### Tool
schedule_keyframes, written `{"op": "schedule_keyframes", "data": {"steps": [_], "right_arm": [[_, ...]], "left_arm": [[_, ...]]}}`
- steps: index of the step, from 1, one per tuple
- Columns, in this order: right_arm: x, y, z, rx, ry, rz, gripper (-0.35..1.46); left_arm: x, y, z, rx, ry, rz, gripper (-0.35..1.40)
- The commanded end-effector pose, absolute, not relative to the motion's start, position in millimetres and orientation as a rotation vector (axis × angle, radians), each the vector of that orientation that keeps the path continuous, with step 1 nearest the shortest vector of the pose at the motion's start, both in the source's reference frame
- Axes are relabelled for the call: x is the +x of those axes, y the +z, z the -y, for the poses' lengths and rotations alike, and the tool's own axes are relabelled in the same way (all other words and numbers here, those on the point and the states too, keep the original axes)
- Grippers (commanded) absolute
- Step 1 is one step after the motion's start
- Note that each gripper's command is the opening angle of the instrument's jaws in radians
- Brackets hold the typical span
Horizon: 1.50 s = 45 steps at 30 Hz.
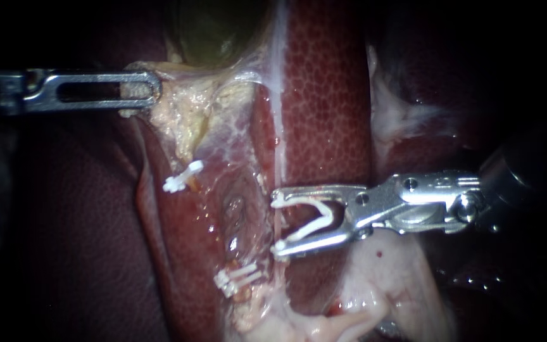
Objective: Clipping first clip right tube
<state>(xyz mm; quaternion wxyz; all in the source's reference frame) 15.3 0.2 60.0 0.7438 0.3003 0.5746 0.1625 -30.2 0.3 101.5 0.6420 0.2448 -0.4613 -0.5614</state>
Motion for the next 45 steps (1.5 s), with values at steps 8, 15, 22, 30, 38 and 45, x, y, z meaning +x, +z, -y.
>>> {"op": "schedule_keyframes", "data": {"steps": [8,15,22,30,38,45], "right_arm": [[15.3,60.5,0.2,0.664,0.346,-1.261,0.57],[15.2,63.2,1.7,0.681,0.341,-1.252,0.57],[14.7,66.6,2.8,0.698,0.345,-1.186,0.57],[13.9,68.9,2.9,0.71,0.357,-1.154,0.57],[13.7,70.0,3.1,0.713,0.36,-1.136,0.56],[13.7,71.2,3.1,0.711,0.36,-1.116,0.56]], "left_arm": [[-30.2,101.5,-0.3,0.558,-1.28,1.052,-0.35],[-30.1,101.5,-0.3,0.558,-1.28,1.052,-0.35],[-30.1,101.4,-0.2,0.558,-1.28,1.051,-0.35],[-30.0,101.4,-0.2,0.558,-1.28,1.051,-0.35],[-29.9,101.3,-0.2,0.558,-1.28,1.051,-0.35],[-29.9,101.3,-0.2,0.558,-1.28,1.051,-0.35]]}}
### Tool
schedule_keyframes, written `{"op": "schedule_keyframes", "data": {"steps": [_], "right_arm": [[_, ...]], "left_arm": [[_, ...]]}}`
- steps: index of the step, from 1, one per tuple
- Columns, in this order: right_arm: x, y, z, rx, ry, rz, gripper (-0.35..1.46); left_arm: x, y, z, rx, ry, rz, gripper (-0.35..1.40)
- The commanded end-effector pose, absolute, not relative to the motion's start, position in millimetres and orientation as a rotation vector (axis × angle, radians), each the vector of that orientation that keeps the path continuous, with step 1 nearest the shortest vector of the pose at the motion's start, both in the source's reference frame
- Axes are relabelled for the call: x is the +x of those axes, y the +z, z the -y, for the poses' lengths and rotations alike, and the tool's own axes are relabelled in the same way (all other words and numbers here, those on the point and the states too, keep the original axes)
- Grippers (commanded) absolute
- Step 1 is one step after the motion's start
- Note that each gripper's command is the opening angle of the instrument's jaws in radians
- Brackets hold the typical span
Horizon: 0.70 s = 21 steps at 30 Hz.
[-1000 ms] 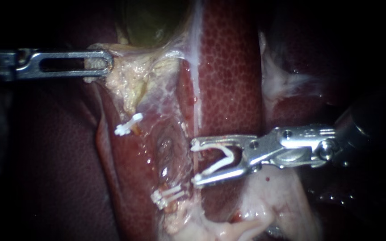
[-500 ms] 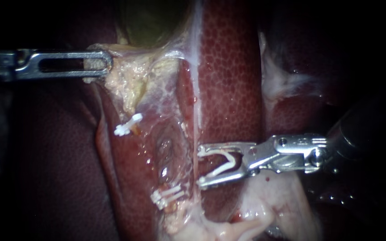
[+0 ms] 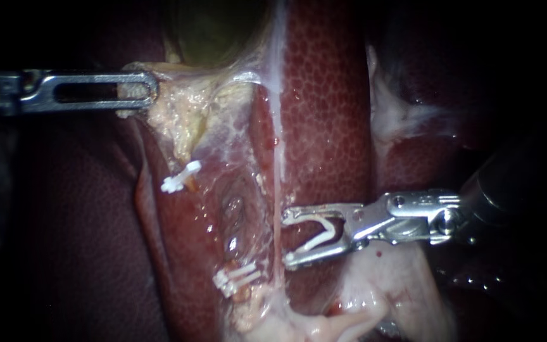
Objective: Clipping first clip right tube
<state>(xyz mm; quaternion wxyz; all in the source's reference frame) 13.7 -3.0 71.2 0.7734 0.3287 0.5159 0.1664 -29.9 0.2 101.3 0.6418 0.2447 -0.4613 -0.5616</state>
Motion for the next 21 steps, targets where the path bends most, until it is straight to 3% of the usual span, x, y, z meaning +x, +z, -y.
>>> {"op": "schedule_keyframes", "data": {"steps": [1,21], "right_arm": [[13.7,71.4,3.1,0.71,0.36,-1.116,0.56],[17.1,74.5,4.7,0.746,0.376,-1.101,0.55]], "left_arm": [[-29.9,101.3,-0.2,0.558,-1.28,1.051,-0.35],[-30.0,101.2,-0.1,0.557,-1.281,1.051,-0.35]]}}
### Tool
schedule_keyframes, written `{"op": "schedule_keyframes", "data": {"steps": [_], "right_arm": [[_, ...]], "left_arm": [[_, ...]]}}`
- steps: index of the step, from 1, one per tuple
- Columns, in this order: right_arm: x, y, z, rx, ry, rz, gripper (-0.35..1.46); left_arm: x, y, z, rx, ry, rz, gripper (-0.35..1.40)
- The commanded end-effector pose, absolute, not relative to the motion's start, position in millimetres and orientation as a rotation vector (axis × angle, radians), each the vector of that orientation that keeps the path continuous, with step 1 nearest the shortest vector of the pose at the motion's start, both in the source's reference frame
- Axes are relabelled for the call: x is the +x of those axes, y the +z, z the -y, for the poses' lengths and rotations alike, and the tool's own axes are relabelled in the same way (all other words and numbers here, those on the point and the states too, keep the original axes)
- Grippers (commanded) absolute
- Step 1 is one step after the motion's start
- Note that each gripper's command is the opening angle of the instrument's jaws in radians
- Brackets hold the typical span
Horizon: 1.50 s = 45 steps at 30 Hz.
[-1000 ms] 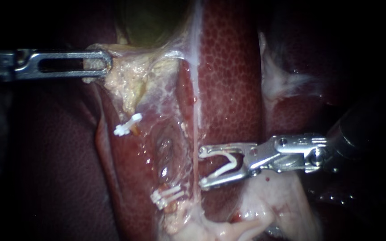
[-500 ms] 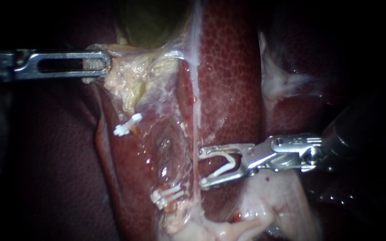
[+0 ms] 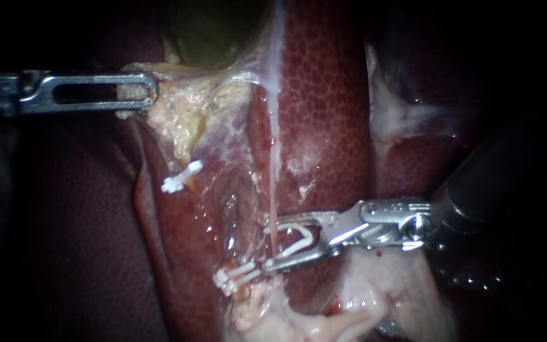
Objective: Clipping first clip right tube
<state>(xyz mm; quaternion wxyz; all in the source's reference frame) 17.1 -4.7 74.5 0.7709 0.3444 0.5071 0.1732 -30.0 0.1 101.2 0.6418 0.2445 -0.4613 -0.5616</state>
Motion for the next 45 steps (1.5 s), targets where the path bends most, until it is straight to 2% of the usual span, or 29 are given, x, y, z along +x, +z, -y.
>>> {"op": "schedule_keyframes", "data": {"steps": [1,11,24,29,39,43,45], "right_arm": [[17.2,74.6,4.8,0.752,0.38,-1.102,0.55],[18.6,75.1,5.2,0.787,0.392,-1.129,0.54],[19.0,75.4,5.6,0.815,0.375,-1.131,0.46],[19.0,75.3,5.5,0.821,0.378,-1.13,0.37],[19.0,75.2,5.3,0.848,0.369,-1.128,-0.01],[18.9,75.3,5.3,0.866,0.385,-1.12,-0.35],[18.9,75.3,5.2,0.885,0.384,-1.116,-0.35]], "left_arm": [[-30.0,101.2,-0.1,0.557,-1.281,1.051,-0.35],[-30.0,101.2,-0.1,0.557,-1.281,1.051,-0.35],[-30.0,101.1,0.0,0.557,-1.281,1.051,-0.35],[-30.0,101.1,0.0,0.557,-1.281,1.051,-0.35],[-30.0,101.2,0.0,0.556,-1.281,1.051,-0.35],[-30.0,101.2,0.0,0.556,-1.281,1.051,-0.35],[-30.0,101.2,0.0,0.556,-1.281,1.051,-0.35]]}}
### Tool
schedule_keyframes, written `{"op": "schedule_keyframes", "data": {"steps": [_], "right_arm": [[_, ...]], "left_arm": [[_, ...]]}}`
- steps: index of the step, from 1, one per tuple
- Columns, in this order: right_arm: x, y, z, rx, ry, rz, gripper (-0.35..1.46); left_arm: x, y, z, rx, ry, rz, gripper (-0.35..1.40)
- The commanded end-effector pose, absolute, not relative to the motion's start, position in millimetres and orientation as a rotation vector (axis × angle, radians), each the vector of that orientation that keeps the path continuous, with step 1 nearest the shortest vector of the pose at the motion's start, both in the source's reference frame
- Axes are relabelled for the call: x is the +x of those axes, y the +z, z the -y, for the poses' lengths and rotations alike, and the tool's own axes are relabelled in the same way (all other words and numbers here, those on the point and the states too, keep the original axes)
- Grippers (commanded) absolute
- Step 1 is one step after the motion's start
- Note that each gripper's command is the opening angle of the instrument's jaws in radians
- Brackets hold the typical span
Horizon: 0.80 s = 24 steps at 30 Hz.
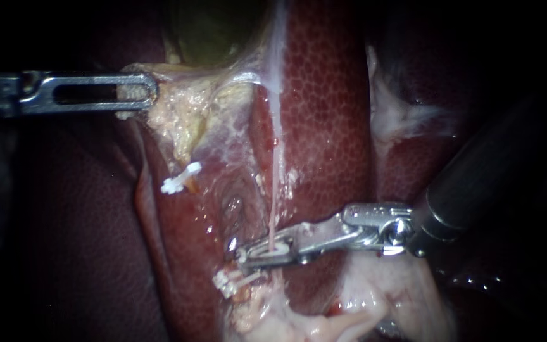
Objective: Clipping first clip right tube
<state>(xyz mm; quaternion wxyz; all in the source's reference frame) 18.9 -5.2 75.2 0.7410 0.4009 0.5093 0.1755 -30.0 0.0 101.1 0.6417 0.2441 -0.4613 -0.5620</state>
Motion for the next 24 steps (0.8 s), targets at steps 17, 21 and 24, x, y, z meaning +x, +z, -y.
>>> {"op": "schedule_keyframes", "data": {"steps": [17,21,24], "right_arm": [[18.8,75.4,5.0,0.91,0.377,-1.089,-0.35],[18.8,75.4,5.0,0.911,0.384,-1.087,-0.35],[18.7,75.5,5.0,0.901,0.398,-1.085,-0.14]], "left_arm": [[-30.0,101.2,0.0,0.556,-1.281,1.051,-0.35],[-30.0,101.2,0.0,0.556,-1.281,1.051,-0.35],[-30.0,101.2,0.0,0.556,-1.281,1.051,-0.35]]}}
